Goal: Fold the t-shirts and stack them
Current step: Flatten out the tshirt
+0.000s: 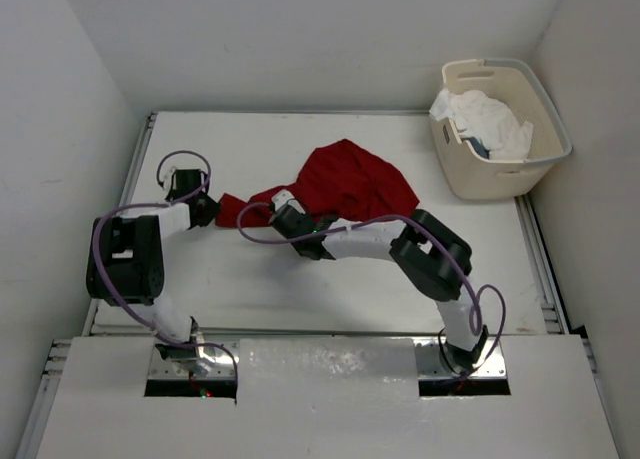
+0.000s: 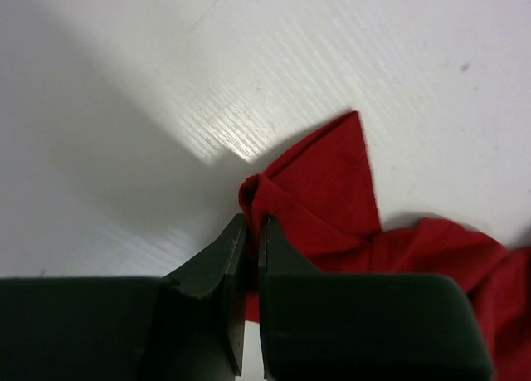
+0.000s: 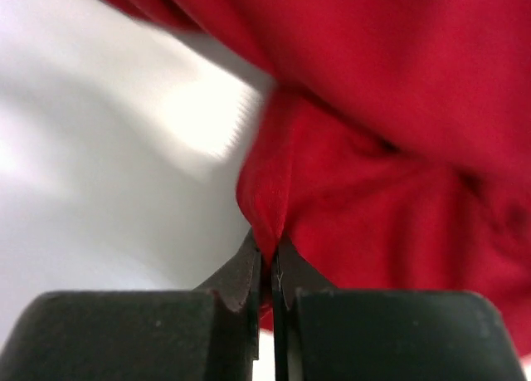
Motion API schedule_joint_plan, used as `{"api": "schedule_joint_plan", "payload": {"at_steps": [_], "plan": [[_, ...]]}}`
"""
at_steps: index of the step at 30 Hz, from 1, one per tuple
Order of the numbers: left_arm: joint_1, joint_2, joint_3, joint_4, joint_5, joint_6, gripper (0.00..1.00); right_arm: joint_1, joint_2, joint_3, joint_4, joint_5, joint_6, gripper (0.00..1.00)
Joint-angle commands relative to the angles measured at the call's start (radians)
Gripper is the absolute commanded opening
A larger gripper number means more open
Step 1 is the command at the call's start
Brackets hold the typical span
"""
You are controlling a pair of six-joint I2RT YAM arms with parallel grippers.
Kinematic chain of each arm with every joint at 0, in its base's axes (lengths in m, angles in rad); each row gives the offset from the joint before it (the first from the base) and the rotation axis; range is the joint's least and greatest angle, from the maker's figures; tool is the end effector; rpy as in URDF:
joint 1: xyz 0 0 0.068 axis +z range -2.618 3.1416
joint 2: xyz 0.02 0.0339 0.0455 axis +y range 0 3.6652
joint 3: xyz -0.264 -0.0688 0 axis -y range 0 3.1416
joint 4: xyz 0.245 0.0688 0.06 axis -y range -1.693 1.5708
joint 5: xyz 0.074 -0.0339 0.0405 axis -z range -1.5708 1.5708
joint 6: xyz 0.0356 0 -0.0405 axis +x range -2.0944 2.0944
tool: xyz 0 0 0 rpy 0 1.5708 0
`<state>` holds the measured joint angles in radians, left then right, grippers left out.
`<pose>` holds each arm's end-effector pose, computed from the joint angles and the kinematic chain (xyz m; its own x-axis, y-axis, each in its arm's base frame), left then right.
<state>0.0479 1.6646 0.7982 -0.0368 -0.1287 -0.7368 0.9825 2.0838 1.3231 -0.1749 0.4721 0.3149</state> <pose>0.3162 0.0197 0.1427 -0.4957 -0.6909 -0.5262 -0.6210 0.7056 -0.3413 0.2527 0.3497 0.1330 -0.6078 -0.4141 -0.6775 -0.4237 0.8908 -0.1643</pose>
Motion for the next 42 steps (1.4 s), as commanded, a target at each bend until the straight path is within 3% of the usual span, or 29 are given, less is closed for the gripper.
{"api": "schedule_joint_plan", "payload": {"at_steps": [1,4,9,13,19,23,27,30,31,34,37,39,40,42], "plan": [[0.004,-0.147,0.068,-0.028,-0.025,0.013,0.00,-0.002,-0.212,-0.057,0.032,0.109,-0.066,0.00],[0.006,-0.274,0.128,-0.049,-0.069,-0.001,0.00,-0.033,-0.416,-0.113,-0.037,0.173,-0.091,0.00],[0.004,-0.400,0.286,-0.106,-0.152,0.043,0.00,-0.218,-0.717,-0.194,-0.127,0.302,-0.171,0.00],[0.004,-0.479,0.421,-0.071,-0.172,0.056,0.00,-0.359,-0.888,-0.151,-0.082,0.468,-0.352,0.00],[0.004,-0.557,0.680,-0.124,-0.216,0.164,0.00,-0.397,-0.941,0.039,0.037,0.545,-0.661,0.00],[0.004,-0.635,0.812,-0.156,-0.284,0.249,0.00,-0.397,-0.998,0.155,0.066,0.530,-0.775,0.00],[0.004,-0.729,0.929,-0.169,-0.249,0.304,0.00,-0.397,-1.071,0.312,-0.122,0.358,-0.746,0.00],[0.004,-0.785,0.992,-0.195,-0.180,0.310,0.00,-0.395,-1.108,0.425,-0.277,0.125,-0.705,0.00],[0.004,-0.805,1.031,-0.204,-0.163,0.313,0.00,-0.395,-1.114,0.448,-0.303,0.026,-0.685,0.00],[0.006,-0.828,1.093,-0.232,-0.137,0.306,0.00,-0.397,-1.134,0.499,-0.330,-0.067,-0.666,0.00],[0.006,-0.821,1.142,-0.267,-0.144,0.298,0.00,-0.396,-1.121,0.505,-0.296,-0.029,-0.669,0.00],[0.006,-0.804,1.145,-0.271,-0.118,0.283,0.00,-0.397,-1.082,0.490,-0.272,0.144,-0.669,0.00],[0.006,-0.793,1.138,-0.272,-0.118,0.283,0.00,-0.395,-1.070,0.490,-0.271,0.145,-0.674,0.00],[0.006,-0.770,1.071,-0.258,-0.126,0.268,0.00,-0.397,-1.044,0.392,-0.195,0.302,-0.707,0.00]]}}
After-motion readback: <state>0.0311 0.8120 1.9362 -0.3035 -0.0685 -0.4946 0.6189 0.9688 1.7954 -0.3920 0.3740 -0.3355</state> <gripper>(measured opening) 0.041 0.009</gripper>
